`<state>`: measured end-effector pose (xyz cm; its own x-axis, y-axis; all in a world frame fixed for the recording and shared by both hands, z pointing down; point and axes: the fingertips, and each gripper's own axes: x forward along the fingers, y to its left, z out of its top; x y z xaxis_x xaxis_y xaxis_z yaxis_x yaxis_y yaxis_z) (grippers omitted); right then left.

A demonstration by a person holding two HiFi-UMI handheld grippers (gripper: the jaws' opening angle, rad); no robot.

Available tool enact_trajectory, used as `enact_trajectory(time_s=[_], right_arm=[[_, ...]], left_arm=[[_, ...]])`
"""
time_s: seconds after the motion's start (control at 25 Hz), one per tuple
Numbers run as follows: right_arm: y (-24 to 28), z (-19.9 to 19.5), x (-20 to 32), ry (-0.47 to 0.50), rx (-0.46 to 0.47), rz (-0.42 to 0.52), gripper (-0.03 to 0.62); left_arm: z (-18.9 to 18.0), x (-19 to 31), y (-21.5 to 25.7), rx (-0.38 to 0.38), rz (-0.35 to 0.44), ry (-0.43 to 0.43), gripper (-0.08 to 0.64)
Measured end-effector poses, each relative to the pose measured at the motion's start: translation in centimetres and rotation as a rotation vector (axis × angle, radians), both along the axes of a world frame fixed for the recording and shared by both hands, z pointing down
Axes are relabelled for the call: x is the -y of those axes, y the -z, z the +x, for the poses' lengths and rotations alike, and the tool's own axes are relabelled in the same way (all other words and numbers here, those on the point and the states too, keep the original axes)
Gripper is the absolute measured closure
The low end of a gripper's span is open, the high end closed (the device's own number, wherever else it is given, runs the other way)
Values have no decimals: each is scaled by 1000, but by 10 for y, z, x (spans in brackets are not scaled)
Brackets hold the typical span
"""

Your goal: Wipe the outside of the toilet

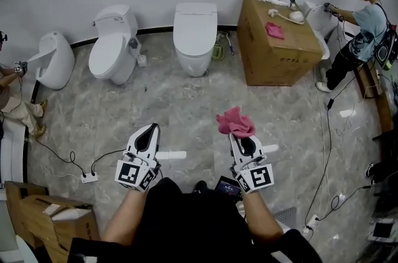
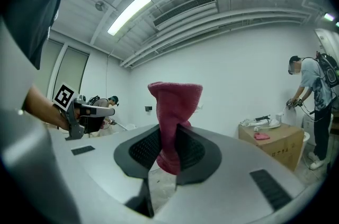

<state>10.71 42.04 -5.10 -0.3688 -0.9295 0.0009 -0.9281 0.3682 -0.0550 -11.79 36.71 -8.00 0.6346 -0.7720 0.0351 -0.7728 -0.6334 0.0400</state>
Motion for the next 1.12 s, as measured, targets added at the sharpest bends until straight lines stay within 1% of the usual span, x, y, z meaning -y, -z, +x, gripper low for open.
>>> enact_trajectory(time_s=[0.12,0.28,0.48,0.64,0.84,1.0,1.12], right_arm=[[-7,4,3,1,4,-12,506],[-19,7,10,10,13,-42,506],[-37,7,30,19,30,-77,506],[-42,-12,73,44,38,-96,506],[-51,-51,126,122,2,-136,506],[-50,-62,177,112,-9,-156,506],[-48,-66,218,91,-37,-158,506]], left_arm=[[-2,-2,-3,-6,-6,-6,543],[-5,2,-16,-4,-30,8,543],[-2,25,-42,-22,-53,12,543],[-6,69,-57,-13,-68,0,543],[-24,132,-65,-50,-86,4,543],[-31,182,-66,-68,-86,-27,543],[-37,220,-66,-59,-75,-49,543]])
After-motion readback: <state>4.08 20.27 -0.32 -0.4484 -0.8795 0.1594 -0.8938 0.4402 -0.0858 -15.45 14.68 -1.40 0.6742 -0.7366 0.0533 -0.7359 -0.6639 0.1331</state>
